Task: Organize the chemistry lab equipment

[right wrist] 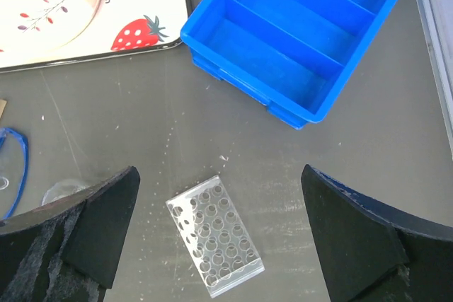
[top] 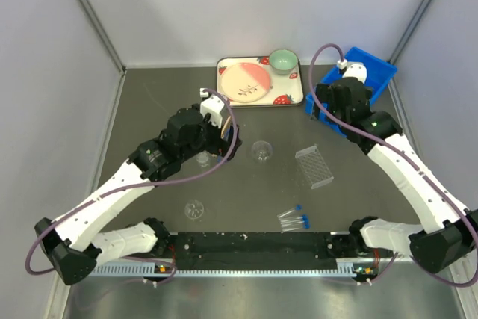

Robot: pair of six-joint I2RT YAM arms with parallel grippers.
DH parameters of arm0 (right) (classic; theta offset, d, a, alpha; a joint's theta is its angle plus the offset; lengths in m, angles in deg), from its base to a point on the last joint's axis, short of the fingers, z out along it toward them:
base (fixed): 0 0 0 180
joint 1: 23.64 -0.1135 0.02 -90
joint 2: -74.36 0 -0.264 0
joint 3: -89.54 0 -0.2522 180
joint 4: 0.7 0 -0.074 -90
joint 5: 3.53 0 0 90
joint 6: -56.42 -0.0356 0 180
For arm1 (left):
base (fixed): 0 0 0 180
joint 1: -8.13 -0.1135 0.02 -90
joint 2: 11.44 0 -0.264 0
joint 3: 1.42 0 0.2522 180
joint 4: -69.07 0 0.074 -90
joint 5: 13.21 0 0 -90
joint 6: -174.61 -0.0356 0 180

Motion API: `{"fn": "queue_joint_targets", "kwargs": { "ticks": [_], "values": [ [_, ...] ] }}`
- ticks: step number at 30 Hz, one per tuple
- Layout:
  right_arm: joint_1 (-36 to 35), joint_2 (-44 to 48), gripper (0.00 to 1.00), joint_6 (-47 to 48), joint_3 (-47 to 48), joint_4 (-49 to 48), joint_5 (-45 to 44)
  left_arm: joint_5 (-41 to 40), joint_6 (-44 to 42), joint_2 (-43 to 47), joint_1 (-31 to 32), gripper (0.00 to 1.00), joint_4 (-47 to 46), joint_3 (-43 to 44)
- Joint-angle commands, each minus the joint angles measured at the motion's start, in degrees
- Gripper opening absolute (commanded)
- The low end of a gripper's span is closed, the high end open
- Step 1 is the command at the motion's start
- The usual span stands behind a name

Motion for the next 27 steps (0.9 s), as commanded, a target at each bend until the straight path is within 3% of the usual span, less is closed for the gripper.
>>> {"fn": "queue_joint_targets", "kwargs": {
  "ticks": [1,7,11,15,21,27],
  "values": [
    [-0.83,1.78,0.99,-0.53,-0.75,-0.60,-2.03,7.43,-2.66,0.84,1.73,0.98,-2.48,0.12],
    [-0.83,7.05,0.99,1.05,-2.68,1.94,-1.32,9.39,-4.51,0.93,9.72,0.99,-4.41,-1.81],
    [-0.75,8.37,0.98,0.35,-3.30,4.67,0.61,-0.52,-4.78,-4.77,17.54,0.98,-5.38,-2.78],
    [-0.83,9.08,0.98,-0.53,-5.40,5.47,4.03,-4.32,-4.86,-12.76,25.88,0.95,-10.02,-3.57],
    [-0.83,10.13,0.97,-0.62,-8.13,5.47,9.39,-0.74,-6.52,-22.80,28.63,0.89,-15.91,-4.71],
    [-0.75,11.54,0.97,-1.14,-9.10,5.47,11.95,2.00,-8.29,-28.34,28.80,0.89,-23.92,-8.05]
  ]
}}
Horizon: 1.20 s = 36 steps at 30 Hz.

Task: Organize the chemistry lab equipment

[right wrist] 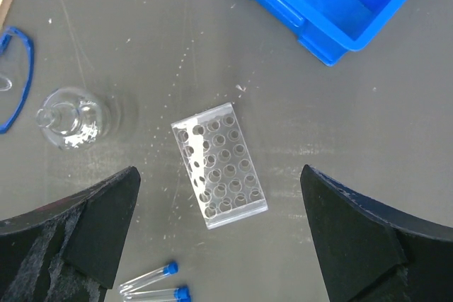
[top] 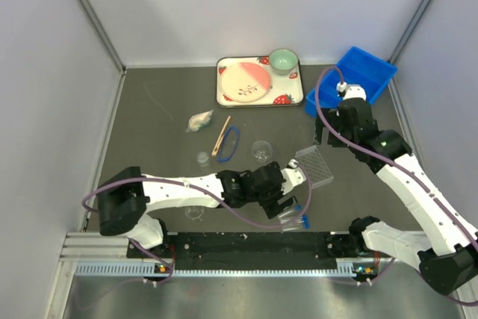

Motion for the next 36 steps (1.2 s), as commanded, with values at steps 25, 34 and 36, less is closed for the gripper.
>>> {"fn": "queue_joint_targets", "kwargs": {
  "ticks": [25,34,36],
  "values": [
    [-0.79,3.13,0.97,-0.09,-2.40,-1.42,4.38,7.69,-2.06,-11.59,0.10,0.88,-11.68,2.32],
    [-0.79,3.39,0.97,-0.09,-2.67,-1.51,4.73,6.64,-2.06,-13.96,0.10,0.87,-14.67,2.76],
    [-0.70,3.57,0.97,-0.01,-2.75,-1.42,4.73,6.46,-2.06,-14.31,0.10,0.86,-15.02,2.85]
  ]
}}
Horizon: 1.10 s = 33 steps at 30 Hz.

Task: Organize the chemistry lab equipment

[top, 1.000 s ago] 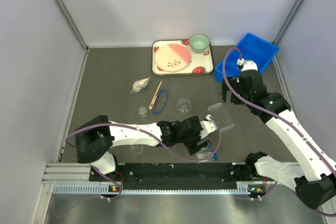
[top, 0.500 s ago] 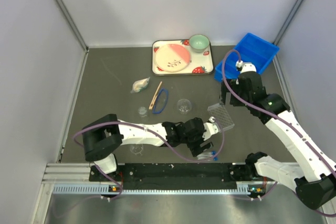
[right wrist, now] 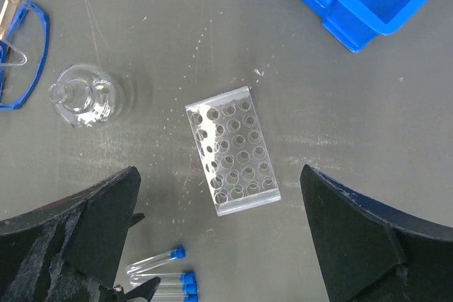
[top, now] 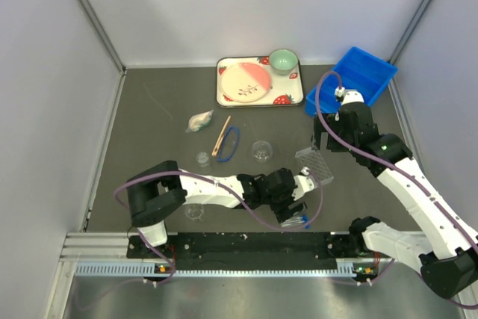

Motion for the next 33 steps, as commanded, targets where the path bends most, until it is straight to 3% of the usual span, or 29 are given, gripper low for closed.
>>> {"fn": "queue_joint_targets", "kwargs": {
  "ticks": [1,9,17,33],
  "values": [
    [-0.79,1.60,0.97,0.24,-0.31,-1.42,0.18,-0.27,-0.75,-1.33,0.02,0.86,-3.85,2.04],
    [-0.79,2.04,0.97,0.24,-0.66,-1.60,0.27,-3.34,-0.40,-2.30,0.02,0.84,-4.99,0.81],
    [-0.70,1.87,0.97,0.15,-0.92,-1.95,0.53,-5.01,0.57,-2.48,0.02,0.64,-4.91,-1.03],
    [-0.79,0.46,0.97,-0.29,-0.22,-2.21,2.29,-7.47,2.41,0.86,0.02,0.48,-4.73,-6.22]
  ]
}}
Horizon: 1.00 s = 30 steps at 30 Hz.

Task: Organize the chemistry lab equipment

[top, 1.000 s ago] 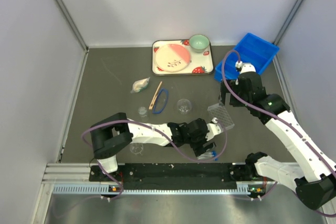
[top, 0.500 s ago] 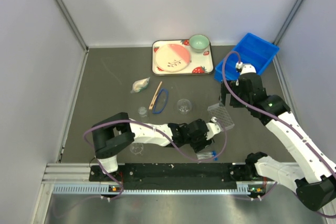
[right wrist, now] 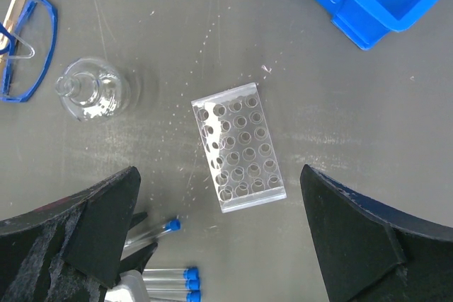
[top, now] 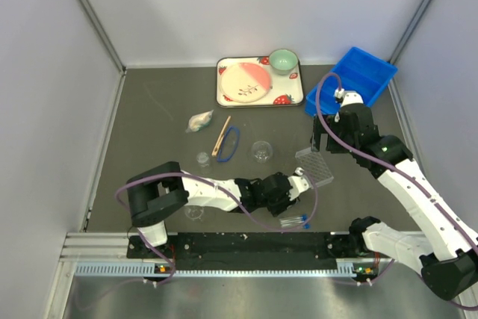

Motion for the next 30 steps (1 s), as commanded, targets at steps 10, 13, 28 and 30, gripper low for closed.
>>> {"fn": "queue_joint_targets", "kwargs": {
  "ticks": [10,13,28,30],
  "values": [
    [-0.70,-0.35,0.96,-0.71,-0.02,-1.99,1.31,-3.35,2.55,1.63,-0.14,0.09,1.96,-2.66],
    [-0.79,-0.44,0.96,-0.62,-0.29,-1.91,1.48,-3.61,2.55,2.59,-0.05,0.00,2.66,-1.70],
    [-0.88,6.66,0.93,0.26,-0.29,-2.08,31.33,16.06,6.24,27.98,-2.94,0.00,10.93,2.62],
    [-0.79,8.34,0.92,0.26,-0.03,-2.17,36.52,20.52,7.74,32.11,-4.53,0.00,10.75,2.00]
  ]
}}
